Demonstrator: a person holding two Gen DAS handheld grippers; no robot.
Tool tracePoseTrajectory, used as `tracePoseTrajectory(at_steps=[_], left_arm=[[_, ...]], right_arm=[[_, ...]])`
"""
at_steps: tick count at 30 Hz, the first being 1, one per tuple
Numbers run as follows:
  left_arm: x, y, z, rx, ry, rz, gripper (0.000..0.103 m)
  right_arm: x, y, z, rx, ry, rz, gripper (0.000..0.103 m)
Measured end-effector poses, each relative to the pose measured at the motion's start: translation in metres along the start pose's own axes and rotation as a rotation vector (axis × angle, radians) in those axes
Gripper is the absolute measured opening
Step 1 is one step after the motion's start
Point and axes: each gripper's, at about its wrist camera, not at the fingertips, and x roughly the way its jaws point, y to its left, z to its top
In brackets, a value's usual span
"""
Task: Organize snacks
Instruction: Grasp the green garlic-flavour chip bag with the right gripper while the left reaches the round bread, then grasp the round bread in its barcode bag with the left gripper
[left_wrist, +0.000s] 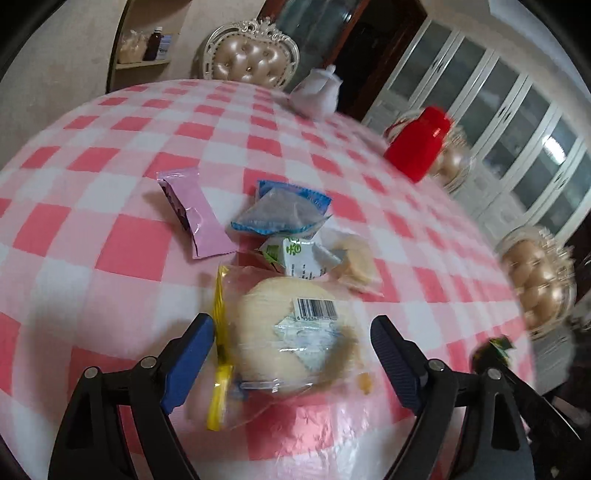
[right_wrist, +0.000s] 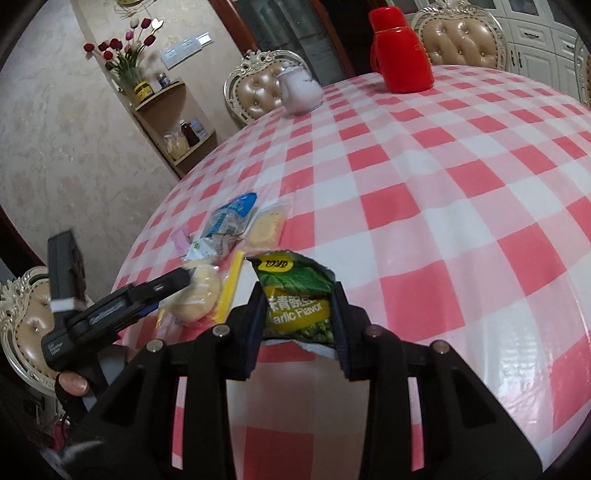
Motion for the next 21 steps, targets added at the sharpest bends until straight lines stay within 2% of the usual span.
tracePoseTrajectory(at_steps=[1,5,6,10,11,12,13,15,17,21], left_arm=[[0.007,-0.008,0.0,0.031,0.011,0.053,0.087],[0.021,-0.023,0.002,0.087,0.035,0.137,0.088],[0.025,-0.029,0.002,0.114,0.041,0.161,0.091],[0.039,-0.058,-0.011,0.305,0.056,0.297,0.095],[0.035,-0.06,-0.012,0.327,0.035,0.304,0.096],[0.034,-0.061,-0.014,0.342,0.047,0.296,0.095],[0.031,-0.059,-0.014,0.329,0.046,0.281,0.094],[0.03,-0.054,-0.011,0.306,0.049,0.256,0.085],[0.023,-0.051,-0.012,0.283,0.033,0.242,0.079],[0.017,-0.048,-0.014,0.254,0.015,0.206,0.075]], right_arm=[[0.001,0.002,-0.001,-0.001,0.009,0.01,0.037],[0.001,0.009,-0.005,-0.018,0.02,0.04,0.038],[0.0,0.011,-0.005,-0.022,0.019,0.045,0.037],[0.0,0.011,-0.006,-0.016,0.022,0.052,0.038],[0.0,0.01,-0.005,-0.013,0.023,0.052,0.038],[0.0,0.01,-0.005,-0.009,0.025,0.056,0.038],[0.001,0.01,-0.005,-0.009,0.025,0.058,0.038],[0.001,0.011,-0.005,-0.015,0.026,0.053,0.038],[0.002,0.011,-0.006,-0.018,0.028,0.048,0.038],[0.004,0.01,-0.006,-0.018,0.026,0.031,0.038]])
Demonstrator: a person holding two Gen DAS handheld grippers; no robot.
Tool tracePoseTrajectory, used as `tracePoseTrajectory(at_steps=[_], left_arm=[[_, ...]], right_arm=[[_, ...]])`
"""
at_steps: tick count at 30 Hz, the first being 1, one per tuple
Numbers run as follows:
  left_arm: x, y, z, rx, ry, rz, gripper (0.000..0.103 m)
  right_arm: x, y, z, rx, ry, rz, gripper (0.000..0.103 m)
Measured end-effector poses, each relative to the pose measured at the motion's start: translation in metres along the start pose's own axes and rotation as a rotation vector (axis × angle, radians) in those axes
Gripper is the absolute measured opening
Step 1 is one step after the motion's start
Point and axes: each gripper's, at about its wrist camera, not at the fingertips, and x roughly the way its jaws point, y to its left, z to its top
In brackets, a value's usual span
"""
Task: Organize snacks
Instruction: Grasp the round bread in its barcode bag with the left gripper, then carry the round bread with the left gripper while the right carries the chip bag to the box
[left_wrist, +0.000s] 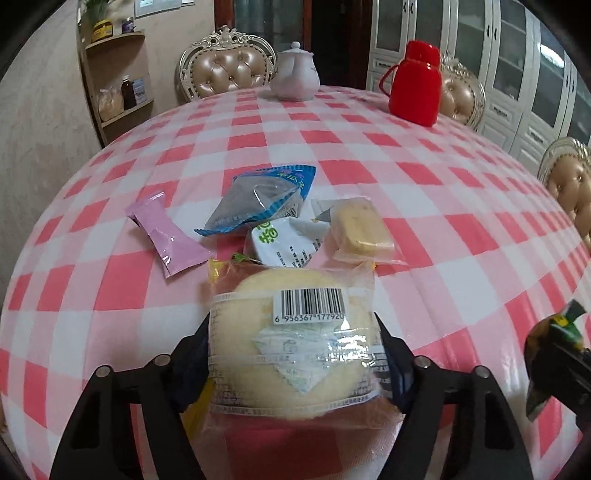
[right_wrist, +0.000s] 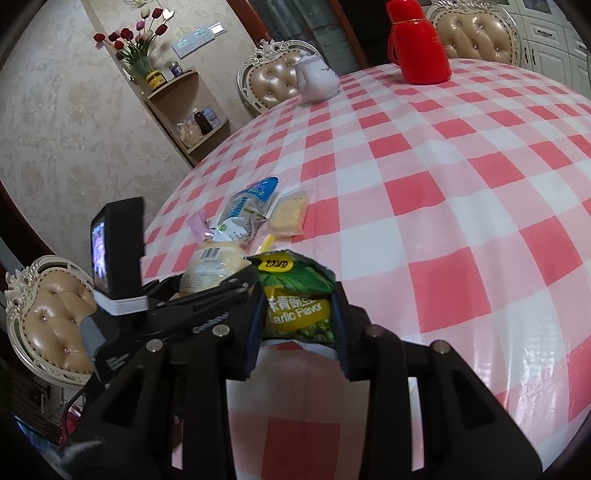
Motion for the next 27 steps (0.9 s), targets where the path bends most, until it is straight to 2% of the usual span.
tracePoseTrajectory(at_steps=[5,14,19,27], left_arm=[[-0.005,-0.002,-0.003,0.0,-0.037,0.007,0.074],[-0.044,-0.003,-0.035,-0.062,-0.112,-0.02,0.074],[-0.077,-0.007,-0.053,-0.129,-0.168,-0.113,0.074],[-0.122,-0.053,-0.089,-0.077,-0.253,-0.202,0.074]], right_arm=[[0.003,0.001,-0.002,-0.014,0.0,-0.018,0.038],[-0.002,-0.001,-0.009,-0.011,-0.02,-0.037,0.037],[-0.029,-0.003,-0.024,0.007,-0.07,-0.019,0.037],[-0.101,-0.021,-0.066,0.093,-0.179,0.016,0.037]])
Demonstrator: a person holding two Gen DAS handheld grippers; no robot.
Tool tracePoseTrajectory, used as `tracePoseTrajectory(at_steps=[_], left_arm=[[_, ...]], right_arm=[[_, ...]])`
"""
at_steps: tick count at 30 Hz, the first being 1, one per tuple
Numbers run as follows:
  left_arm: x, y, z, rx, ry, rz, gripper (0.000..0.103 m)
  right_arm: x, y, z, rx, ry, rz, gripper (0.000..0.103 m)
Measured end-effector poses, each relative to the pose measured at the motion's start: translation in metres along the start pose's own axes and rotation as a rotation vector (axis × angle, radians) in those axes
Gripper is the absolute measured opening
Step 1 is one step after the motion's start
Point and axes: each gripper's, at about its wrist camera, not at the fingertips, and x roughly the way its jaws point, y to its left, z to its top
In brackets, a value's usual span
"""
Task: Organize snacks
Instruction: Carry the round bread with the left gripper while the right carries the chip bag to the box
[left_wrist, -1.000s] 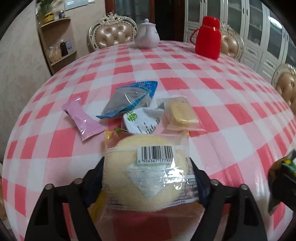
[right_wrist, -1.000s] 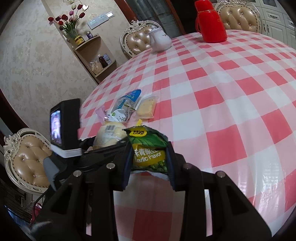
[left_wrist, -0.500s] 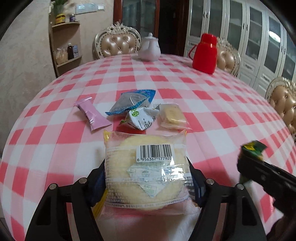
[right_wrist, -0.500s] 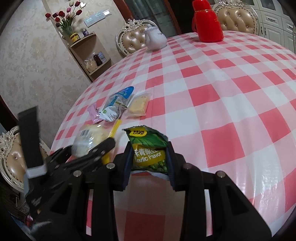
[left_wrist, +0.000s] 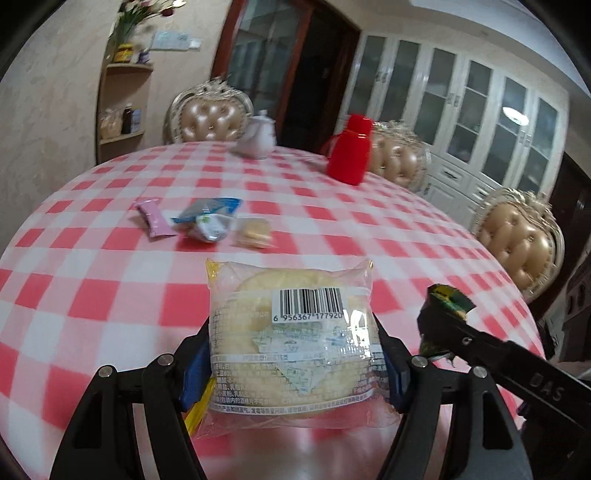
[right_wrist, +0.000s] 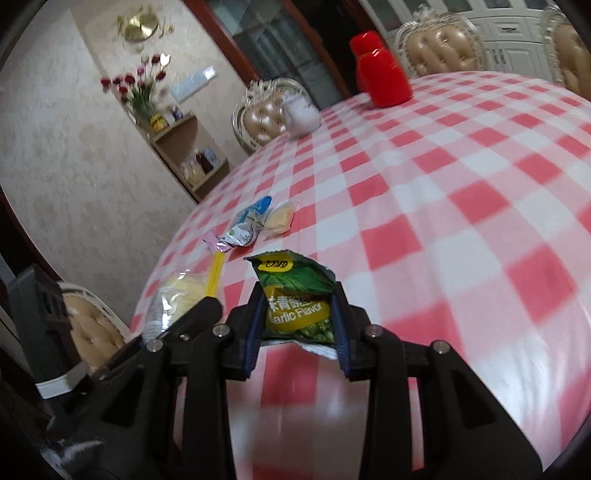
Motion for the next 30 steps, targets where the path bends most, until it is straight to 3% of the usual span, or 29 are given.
tracePoseTrajectory(at_steps=[9,16,30], left_arm=[[-0.026,-0.085,-0.028,0.17,0.003,-0.132,0.074],[-0.04,-0.15,-0.06,0.278,0.051,-0.238,0.074],[-0.065,-0.267,-0.115,0.497,0.115,-0.403,0.074]], right_arm=[[-0.109,-0.034,-0.018,0.003,-0.079,-0.113,0.037],[-0.179,-0.063,-0.036,0.008,-0.125,-0.226,0.037],[-0.269,-0.142,-0.059,0.074,-0.186,-0.484,0.037]])
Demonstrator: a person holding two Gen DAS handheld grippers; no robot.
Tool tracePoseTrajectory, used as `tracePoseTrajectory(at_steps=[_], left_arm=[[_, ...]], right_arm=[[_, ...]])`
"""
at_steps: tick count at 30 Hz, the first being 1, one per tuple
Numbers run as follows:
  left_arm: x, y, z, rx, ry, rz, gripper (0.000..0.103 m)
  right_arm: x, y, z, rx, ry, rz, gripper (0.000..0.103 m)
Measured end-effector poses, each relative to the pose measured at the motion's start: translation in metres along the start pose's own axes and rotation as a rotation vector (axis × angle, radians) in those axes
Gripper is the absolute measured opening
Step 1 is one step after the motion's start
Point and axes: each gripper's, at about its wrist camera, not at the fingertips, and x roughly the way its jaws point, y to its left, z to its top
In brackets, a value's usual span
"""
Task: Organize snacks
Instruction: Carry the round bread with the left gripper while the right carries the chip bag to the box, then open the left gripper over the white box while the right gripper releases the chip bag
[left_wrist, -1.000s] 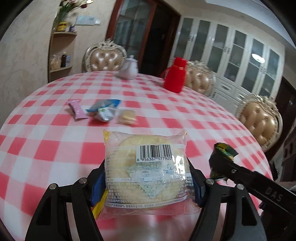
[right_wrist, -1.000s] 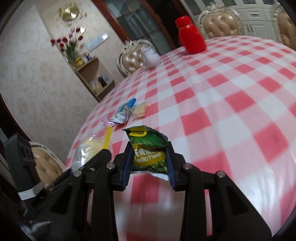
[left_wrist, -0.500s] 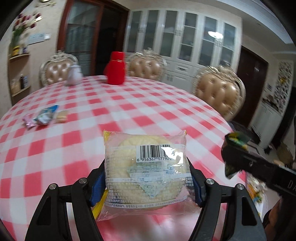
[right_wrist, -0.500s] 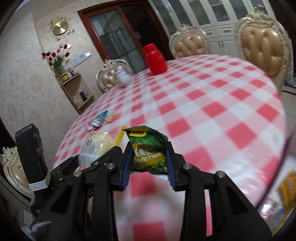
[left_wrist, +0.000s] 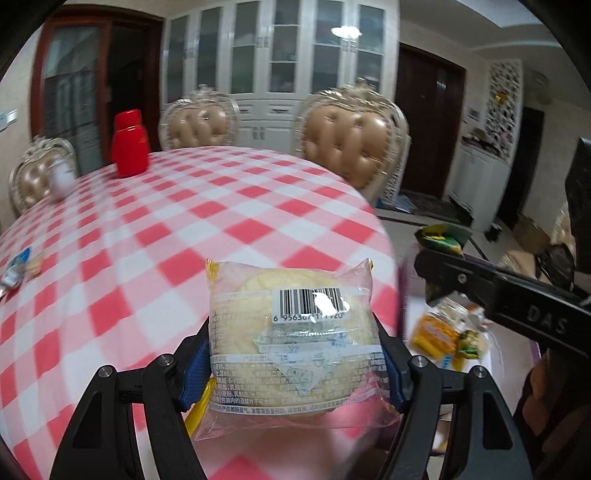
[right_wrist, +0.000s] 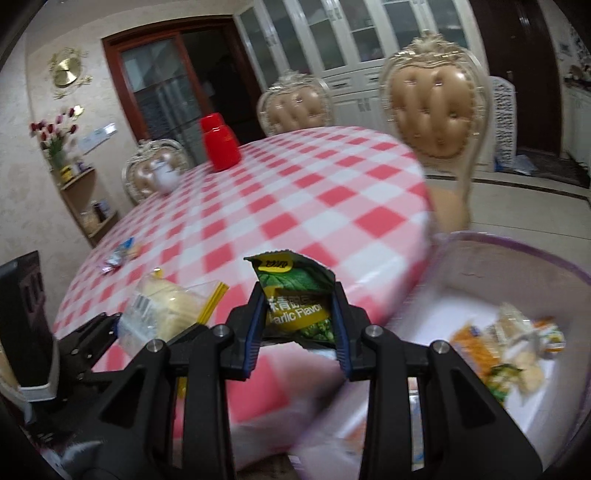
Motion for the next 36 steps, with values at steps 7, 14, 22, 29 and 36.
tracePoseTrajectory(at_steps=[7,14,22,29,36], left_arm=[[0.016,-0.048,0.001,0.094,0.033,-0.066,0.074],[0.033,-0.082,0.0,0.136,0.085,-0.137,0.074],[0.052,-0.127,-0.006,0.186,0.15,-0.233,0.074],[0.064,-0.151,-0.017,0.229,0.202,-0.253,0.074],[0.07,-0.158,-0.026,0.233,0.236,-0.271,0.075]], right_arm=[[-0.008,-0.05,0.002,0.051,0.011,-0.109,0.037],[-0.01,-0.085,0.0,0.028,0.055,-0.247,0.037],[-0.016,-0.126,-0.004,0.011,0.101,-0.419,0.037],[-0.017,-0.148,-0.009,0.004,0.153,-0.461,0.037],[-0.012,-0.155,-0.015,0.003,0.193,-0.468,0.038]])
